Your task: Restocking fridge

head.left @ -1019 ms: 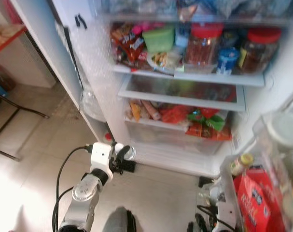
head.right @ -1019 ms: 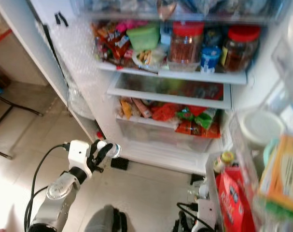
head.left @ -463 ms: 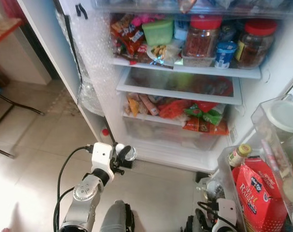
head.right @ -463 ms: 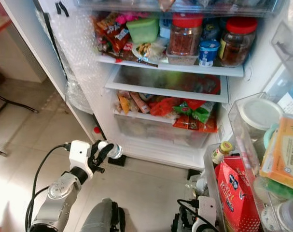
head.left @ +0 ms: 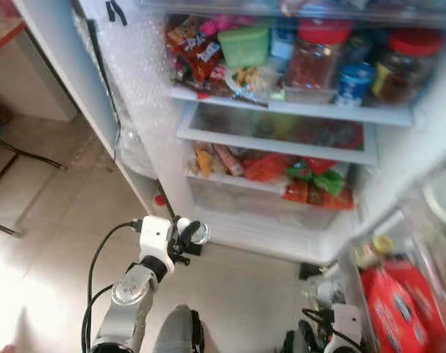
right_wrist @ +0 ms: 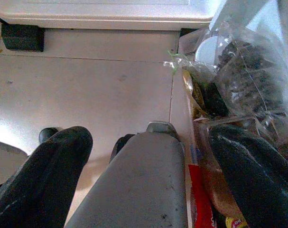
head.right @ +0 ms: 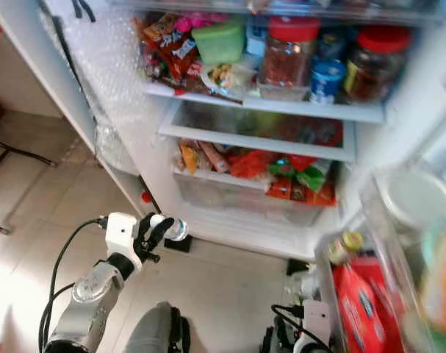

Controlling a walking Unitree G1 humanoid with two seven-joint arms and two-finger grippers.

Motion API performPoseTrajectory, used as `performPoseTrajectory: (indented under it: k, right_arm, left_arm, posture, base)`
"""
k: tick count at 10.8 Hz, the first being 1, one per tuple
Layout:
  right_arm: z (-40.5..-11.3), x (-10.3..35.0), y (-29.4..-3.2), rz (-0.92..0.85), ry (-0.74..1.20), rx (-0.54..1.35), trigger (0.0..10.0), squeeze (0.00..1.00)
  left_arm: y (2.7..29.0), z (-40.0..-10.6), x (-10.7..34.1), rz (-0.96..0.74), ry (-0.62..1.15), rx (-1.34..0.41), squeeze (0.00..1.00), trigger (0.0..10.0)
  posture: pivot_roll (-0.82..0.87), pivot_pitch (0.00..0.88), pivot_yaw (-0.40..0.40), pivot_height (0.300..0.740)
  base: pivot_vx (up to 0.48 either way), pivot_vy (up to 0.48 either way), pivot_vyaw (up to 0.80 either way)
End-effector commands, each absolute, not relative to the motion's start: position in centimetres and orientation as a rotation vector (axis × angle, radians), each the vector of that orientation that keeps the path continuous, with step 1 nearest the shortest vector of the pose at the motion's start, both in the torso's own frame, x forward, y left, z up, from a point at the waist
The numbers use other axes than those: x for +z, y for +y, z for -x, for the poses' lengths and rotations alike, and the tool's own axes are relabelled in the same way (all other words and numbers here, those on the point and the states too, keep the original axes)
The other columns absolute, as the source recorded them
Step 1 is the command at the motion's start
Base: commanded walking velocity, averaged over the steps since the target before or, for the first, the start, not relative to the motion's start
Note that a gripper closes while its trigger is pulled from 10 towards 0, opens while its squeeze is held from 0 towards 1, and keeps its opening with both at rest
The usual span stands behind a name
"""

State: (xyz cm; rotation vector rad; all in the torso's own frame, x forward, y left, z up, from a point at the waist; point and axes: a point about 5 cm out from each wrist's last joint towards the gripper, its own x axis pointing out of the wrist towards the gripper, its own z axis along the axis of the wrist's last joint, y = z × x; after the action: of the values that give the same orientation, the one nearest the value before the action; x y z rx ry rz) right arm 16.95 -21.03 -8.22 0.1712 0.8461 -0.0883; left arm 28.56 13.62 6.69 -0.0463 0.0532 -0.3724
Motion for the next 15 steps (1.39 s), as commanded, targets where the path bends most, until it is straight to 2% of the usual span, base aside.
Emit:
performPoseTrajectory:
  k: [1,15]
  right_arm:
    - [-14.83,-9.27,-20.61,-0.193,0.925,-0.097,10.0,0.00]
    - [-14.82,-9.29,-20.51,-0.203,0.926,-0.093,10.0,0.00]
  left_arm:
    - [13.62,-28.31,6.59,0.044,0.061,-0.381,0.00,10.0]
    - [13.24,-28.28,6.74,0.047,0.062,-0.403,0.00,10.0]
  posture:
    - [0.08,0.200,0.089,0.650]
    - [0.08,0.196,0.090,0.650]
  base:
    - [0.311,0.000,0.00]
    - [0.326,0.000,0.00]
